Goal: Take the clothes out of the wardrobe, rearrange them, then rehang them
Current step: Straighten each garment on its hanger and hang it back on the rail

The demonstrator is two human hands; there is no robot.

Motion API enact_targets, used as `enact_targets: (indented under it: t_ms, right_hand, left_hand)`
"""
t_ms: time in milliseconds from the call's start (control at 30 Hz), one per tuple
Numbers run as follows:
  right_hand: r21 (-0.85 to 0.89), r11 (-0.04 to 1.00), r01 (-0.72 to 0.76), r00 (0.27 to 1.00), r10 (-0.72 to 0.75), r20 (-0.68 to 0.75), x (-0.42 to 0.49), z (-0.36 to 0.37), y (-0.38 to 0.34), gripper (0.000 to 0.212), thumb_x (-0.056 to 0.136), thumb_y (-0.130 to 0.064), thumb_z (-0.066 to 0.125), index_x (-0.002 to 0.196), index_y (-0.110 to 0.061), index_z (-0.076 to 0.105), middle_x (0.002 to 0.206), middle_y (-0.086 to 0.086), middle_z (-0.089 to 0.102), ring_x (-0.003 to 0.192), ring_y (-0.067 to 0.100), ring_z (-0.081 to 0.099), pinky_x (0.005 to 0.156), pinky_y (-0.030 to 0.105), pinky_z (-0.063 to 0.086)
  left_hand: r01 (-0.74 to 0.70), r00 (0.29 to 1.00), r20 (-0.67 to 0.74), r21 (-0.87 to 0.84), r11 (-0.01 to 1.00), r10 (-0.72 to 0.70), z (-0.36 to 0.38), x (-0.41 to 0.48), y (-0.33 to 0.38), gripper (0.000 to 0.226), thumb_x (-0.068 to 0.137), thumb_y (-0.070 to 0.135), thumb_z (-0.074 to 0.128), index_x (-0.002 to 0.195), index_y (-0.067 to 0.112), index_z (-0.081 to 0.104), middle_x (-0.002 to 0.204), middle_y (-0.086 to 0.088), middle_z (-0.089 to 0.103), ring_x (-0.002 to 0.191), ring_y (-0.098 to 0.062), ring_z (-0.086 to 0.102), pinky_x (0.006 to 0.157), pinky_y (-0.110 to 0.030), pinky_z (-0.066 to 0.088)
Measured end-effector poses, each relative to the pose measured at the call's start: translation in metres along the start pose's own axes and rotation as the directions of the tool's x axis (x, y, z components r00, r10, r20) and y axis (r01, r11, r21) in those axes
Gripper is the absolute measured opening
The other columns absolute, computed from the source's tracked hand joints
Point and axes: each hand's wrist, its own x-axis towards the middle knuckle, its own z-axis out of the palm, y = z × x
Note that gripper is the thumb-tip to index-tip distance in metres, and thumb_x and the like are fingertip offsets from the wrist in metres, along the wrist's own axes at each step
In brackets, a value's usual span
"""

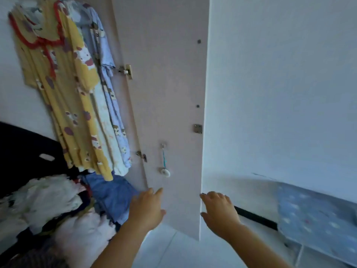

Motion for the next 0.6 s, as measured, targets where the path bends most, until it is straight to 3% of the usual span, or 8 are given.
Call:
enact_targets:
  t_ms: [100, 200, 400, 600]
  right_hand:
    - [0.027, 0.981, -0.19, 0.982, 0.189, 0.024, -0.102, 0.01, 0.036, 0.049, 0.095, -0.034, 0.047, 0.141, -0.022, 0.033, 0.142, 0.002, 0.037, 0.132, 0.023, 0.032, 0.111, 0.036, 0.021]
    - [0.017, 0.929, -0.37, 0.928, 0.369, 0.052, -0.207, 0.012, 0.07, 0.049, 0.096, -0.033, 0.046, 0.141, -0.021, 0.032, 0.141, 0.003, 0.037, 0.131, 0.023, 0.033, 0.11, 0.035, 0.023]
    - [0.04, 0.723, -0.69, 0.724, 0.69, 0.018, -0.413, 0.005, 0.131, 0.046, 0.095, -0.033, 0.047, 0.138, -0.02, 0.036, 0.139, 0.004, 0.039, 0.129, 0.025, 0.035, 0.108, 0.035, 0.027]
    - [0.095, 0.456, -0.885, 0.455, 0.89, -0.035, -0.63, -0.002, 0.166, 0.054, 0.092, -0.035, 0.05, 0.142, -0.025, 0.033, 0.138, 0.001, 0.041, 0.129, 0.023, 0.037, 0.107, 0.033, 0.026]
  left_hand:
    - [-0.197, 0.98, 0.006, 0.031, 0.98, 0.197, 0.016, -0.05, 0.069, 0.062, 0.09, 0.047, 0.049, 0.143, 0.027, 0.026, 0.135, -0.001, 0.042, 0.125, -0.024, 0.041, 0.099, -0.037, 0.034]
    - [-0.405, 0.914, 0.033, 0.017, 0.914, 0.404, 0.022, -0.105, 0.146, 0.061, 0.091, 0.047, 0.048, 0.143, 0.025, 0.026, 0.136, 0.0, 0.041, 0.125, -0.023, 0.04, 0.099, -0.035, 0.032]
    - [-0.747, 0.665, 0.061, 0.032, 0.664, 0.744, 0.032, -0.224, 0.307, 0.062, 0.09, 0.048, 0.05, 0.143, 0.025, 0.027, 0.137, -0.001, 0.04, 0.126, -0.023, 0.039, 0.099, -0.036, 0.033]
    - [-0.921, 0.388, 0.113, 0.027, 0.388, 0.915, 0.049, -0.381, 0.45, 0.067, 0.088, 0.05, 0.052, 0.145, 0.026, 0.025, 0.14, -0.001, 0.038, 0.127, -0.025, 0.04, 0.101, -0.036, 0.034]
